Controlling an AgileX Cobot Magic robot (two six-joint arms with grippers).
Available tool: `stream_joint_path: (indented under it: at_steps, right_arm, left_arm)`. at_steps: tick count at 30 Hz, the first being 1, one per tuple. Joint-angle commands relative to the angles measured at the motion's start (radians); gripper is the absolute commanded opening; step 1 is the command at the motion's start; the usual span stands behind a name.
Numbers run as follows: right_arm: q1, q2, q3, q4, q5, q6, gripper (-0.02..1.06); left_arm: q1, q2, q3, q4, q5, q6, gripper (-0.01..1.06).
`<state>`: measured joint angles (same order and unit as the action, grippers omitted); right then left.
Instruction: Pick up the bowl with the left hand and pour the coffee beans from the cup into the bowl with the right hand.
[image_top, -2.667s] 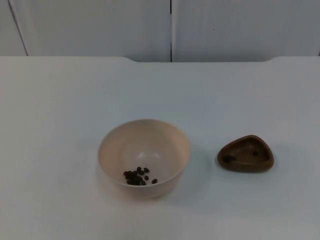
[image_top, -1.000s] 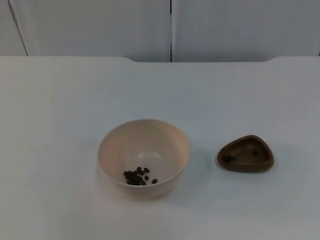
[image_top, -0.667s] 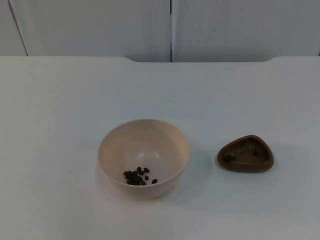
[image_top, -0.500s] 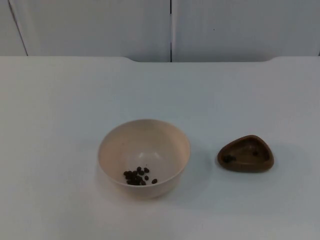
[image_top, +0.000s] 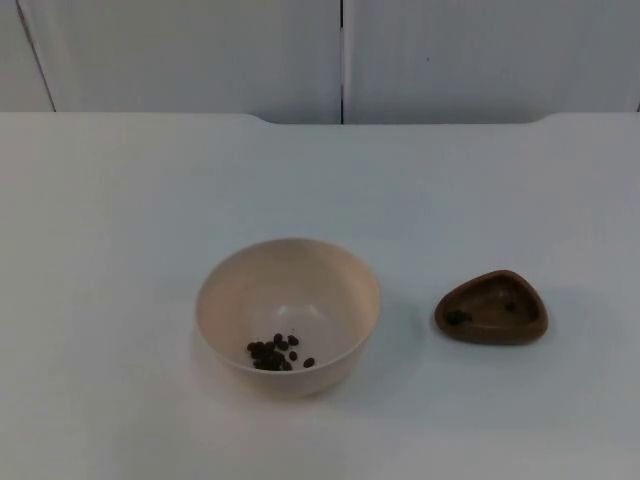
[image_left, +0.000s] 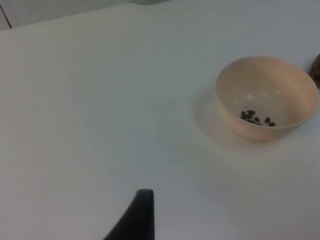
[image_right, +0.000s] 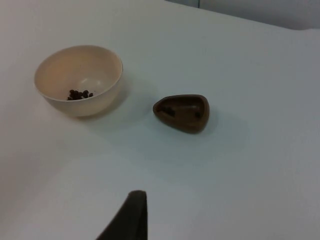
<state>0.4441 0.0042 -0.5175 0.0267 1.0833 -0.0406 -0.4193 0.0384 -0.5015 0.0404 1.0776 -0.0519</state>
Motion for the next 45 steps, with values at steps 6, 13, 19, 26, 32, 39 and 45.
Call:
stream_joint_path:
  at_steps: [6,13,19,26,32,39,45]
  right_arm:
    - [0.000,-0.004,0.002,-0.017,-0.002,0.010,1.05]
    - [0.000,-0.004,0.002,-0.019,-0.002,0.010,1.05]
    - [0.000,-0.004,0.002,-0.019,-0.002,0.010,1.05]
    - [0.000,-0.004,0.002,-0.019,-0.002,0.010,1.05]
    - [-0.002,-0.004,0.002,-0.017,-0.005,0.010,1.05]
    - [-0.002,-0.004,0.002,-0.017,-0.005,0.010,1.05]
    - [-0.002,-0.004,0.002,-0.017,-0.005,0.010,1.05]
  left_arm:
    - [0.001,-0.007,0.004,0.002,-0.003,-0.005,1.05]
    - [0.001,-0.007,0.004,0.002,-0.003,-0.005,1.05]
    - [0.001,-0.007,0.004,0.002,-0.003,-0.005,1.05]
    - [0.004,-0.038,0.004,0.005,0.005,-0.005,1.05]
    - [0.058,-0.038,0.001,0.017,0.008,-0.005,1.05]
    - [0.156,-0.038,0.001,0.044,0.009,-0.005,1.05]
    - [0.262,-0.038,0.001,0.046,0.009,-0.005,1.05]
